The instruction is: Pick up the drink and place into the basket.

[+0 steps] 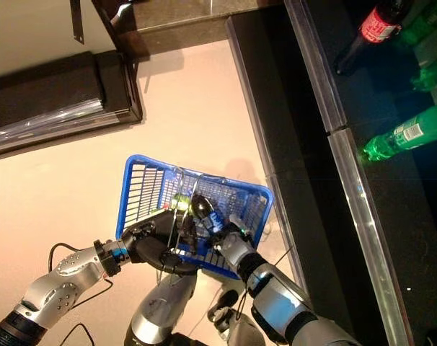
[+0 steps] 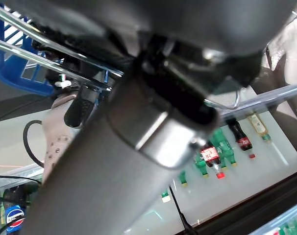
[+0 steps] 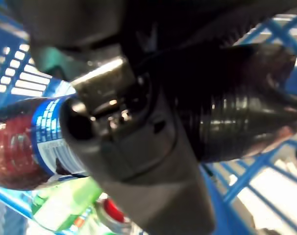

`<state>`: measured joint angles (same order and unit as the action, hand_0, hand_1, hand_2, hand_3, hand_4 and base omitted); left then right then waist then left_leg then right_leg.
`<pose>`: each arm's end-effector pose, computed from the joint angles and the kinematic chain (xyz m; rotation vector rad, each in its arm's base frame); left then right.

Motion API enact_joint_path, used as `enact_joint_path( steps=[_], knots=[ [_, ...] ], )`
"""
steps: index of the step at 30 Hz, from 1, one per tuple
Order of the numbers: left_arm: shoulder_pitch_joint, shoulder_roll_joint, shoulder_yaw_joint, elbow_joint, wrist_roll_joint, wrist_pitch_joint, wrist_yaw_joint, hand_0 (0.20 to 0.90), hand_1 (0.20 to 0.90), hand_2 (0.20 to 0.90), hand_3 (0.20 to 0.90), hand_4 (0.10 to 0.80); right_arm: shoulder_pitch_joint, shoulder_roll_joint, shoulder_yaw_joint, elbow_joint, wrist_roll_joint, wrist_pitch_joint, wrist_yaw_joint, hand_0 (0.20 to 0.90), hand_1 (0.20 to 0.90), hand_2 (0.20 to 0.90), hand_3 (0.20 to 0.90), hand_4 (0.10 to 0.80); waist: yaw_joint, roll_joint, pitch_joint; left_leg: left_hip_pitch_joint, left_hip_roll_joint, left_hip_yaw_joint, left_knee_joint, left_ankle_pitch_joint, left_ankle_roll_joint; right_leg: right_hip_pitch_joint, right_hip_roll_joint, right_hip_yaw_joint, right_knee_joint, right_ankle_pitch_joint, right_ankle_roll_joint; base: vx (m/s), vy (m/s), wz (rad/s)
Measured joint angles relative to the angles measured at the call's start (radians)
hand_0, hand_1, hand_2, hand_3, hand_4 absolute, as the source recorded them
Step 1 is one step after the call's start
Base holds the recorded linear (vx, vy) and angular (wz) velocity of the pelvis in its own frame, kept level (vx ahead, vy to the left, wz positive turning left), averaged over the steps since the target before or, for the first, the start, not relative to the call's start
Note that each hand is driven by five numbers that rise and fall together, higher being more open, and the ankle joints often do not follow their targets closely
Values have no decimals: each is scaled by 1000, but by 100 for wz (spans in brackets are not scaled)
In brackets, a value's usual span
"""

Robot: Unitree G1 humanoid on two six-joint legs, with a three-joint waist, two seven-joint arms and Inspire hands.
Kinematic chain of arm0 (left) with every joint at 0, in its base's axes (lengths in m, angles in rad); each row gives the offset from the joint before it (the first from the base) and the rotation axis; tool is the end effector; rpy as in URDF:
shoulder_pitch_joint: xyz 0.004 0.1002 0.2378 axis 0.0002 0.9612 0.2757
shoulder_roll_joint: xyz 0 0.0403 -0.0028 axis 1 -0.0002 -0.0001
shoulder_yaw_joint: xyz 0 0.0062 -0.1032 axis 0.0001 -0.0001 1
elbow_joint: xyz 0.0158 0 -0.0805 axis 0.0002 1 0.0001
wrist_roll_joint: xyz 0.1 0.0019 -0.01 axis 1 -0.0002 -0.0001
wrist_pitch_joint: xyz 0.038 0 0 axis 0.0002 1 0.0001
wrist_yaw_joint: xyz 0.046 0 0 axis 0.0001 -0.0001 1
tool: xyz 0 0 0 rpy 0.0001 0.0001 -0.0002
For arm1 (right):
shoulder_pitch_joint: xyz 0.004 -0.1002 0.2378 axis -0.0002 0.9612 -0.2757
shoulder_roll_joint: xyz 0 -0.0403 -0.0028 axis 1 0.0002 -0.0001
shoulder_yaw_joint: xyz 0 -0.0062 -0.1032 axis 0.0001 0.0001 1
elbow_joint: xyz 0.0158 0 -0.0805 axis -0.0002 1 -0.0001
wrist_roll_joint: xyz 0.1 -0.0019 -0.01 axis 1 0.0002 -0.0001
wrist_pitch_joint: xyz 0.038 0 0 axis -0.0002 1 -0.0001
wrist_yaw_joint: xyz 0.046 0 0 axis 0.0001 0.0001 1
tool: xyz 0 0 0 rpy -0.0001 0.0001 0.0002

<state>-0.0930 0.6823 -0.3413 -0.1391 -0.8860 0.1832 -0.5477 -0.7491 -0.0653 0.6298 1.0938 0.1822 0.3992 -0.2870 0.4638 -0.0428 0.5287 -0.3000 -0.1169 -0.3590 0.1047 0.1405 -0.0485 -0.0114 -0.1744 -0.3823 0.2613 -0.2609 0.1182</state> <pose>0.2080 0.1945 0.0769 -0.2384 0.1887 -0.9363 0.2884 -0.0881 0.0064 -0.6651 0.6751 0.1121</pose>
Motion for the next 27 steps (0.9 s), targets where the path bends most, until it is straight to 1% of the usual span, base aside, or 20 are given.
enact_joint_path(
  steps=[2,3,4,5,6,9,16,18,19,20,22,23,24,25,26,27],
  knots=[
    [-2,-1,0,0,0,0,7,300,300,300,200,100,0,0,-5,1,17,-5,-6,300,300,300,200,100,0,0,0,0,0,0,1,0,0,0,0,0,2,0,0,0,0,0],
    [-6,-2,0,0,0,0,17,300,300,300,200,100,1,6,-21,15,28,-18,-8,448,448,448,373,273,0,0,0,0,0,0,1,0,0,-7,-1,0,12,-1,-1,0,0,0],
    [-8,-2,0,0,0,0,18,300,300,300,200,100,2,6,-22,17,41,-20,-13,540,540,540,480,380,0,0,1,-1,0,0,2,1,-1,-9,-3,0,15,-3,-1,0,0,0],
    [-8,-2,0,0,0,0,18,300,300,300,200,100,2,6,-23,17,47,-23,-15,585,585,585,532,432,0,0,1,-1,0,0,2,1,-1,-9,-3,0,16,-4,-2,0,0,0],
    [-8,-2,-1,0,0,1,18,300,300,300,200,100,4,6,-28,17,62,-31,-17,900,900,900,900,800,0,0,1,-2,0,0,2,1,-1,-9,-3,0,16,-4,-2,0,0,0],
    [-8,-5,-4,0,0,1,19,300,300,300,200,100,10,5,-37,14,85,-51,-27,900,900,900,900,800,-1,0,2,-6,0,0,6,1,-1,-12,-3,0,19,-5,-2,0,0,0],
    [-9,-9,-3,0,0,1,39,300,300,300,200,100,60,-20,-58,-85,105,-73,-67,900,900,900,900,800,-5,-2,8,-20,0,3,18,0,-1,-24,-3,1,33,-5,-2,1,6,-1],
    [-31,-36,-21,0,9,1,75,300,300,300,200,100,63,-16,-54,-97,109,-79,-88,900,900,900,900,800,-8,-5,10,-20,1,3,21,-1,-1,-28,-3,2,35,-5,-2,28,-43,0],
    [-70,-78,-53,1,52,3,134,300,300,300,200,100,52,-4,-51,-93,115,-81,-106,900,900,900,900,800,-12,-8,11,-20,3,3,27,-5,2,-31,-2,4,38,-8,-6,11,-46,-2],
    [-127,-120,-99,9,98,10,214,300,300,300,200,100,31,-1,-49,-81,123,-82,-114,900,900,900,900,800,-13,-9,11,-28,4,6,43,-7,-2,-37,-1,7,50,-8,-6,-5,-27,-7],
    [-223,-163,-164,40,149,22,314,300,300,300,200,100,1,6,-33,-105,131,-94,-115,900,900,900,900,800,-36,-25,12,-40,14,22,59,-13,0,-58,-1,11,69,-8,-8,-55,73,-25],
    [-252,-171,-176,58,164,22,367,300,300,300,200,100,4,-8,-27,-159,133,-100,-109,900,900,900,900,800,-60,-31,13,-40,23,44,62,-12,0,-66,0,26,74,-4,-11,-76,120,-38],
    [-263,-171,-178,65,168,22,393,300,300,300,200,100,9,-14,-9,-198,131,-99,-110,900,900,900,900,800,-74,-34,12,-41,26,54,65,-12,1,-71,1,34,77,-1,-11,-61,102,-44],
    [-276,-171,-175,77,178,21,447,300,300,300,200,100,28,-47,22,-308,129,-91,-111,900,900,900,900,800,-101,-37,11,-43,29,68,68,-10,0,-77,1,47,89,3,-8,-48,83,-45],
    [-286,-172,-175,79,179,19,477,300,300,300,200,100,22,-52,30,-330,108,-84,-119,900,900,900,900,800,-125,-42,11,-51,35,83,71,-5,5,-92,7,61,95,9,-7,-60,106,-39],
    [-293,-175,-184,79,180,13,482,300,300,300,200,100,23,-60,32,-348,102,-70,-125,900,900,900,900,800,-138,-45,12,-56,39,89,71,-4,5,-101,7,64,97,12,-8,-55,102,-23]
  ],
)
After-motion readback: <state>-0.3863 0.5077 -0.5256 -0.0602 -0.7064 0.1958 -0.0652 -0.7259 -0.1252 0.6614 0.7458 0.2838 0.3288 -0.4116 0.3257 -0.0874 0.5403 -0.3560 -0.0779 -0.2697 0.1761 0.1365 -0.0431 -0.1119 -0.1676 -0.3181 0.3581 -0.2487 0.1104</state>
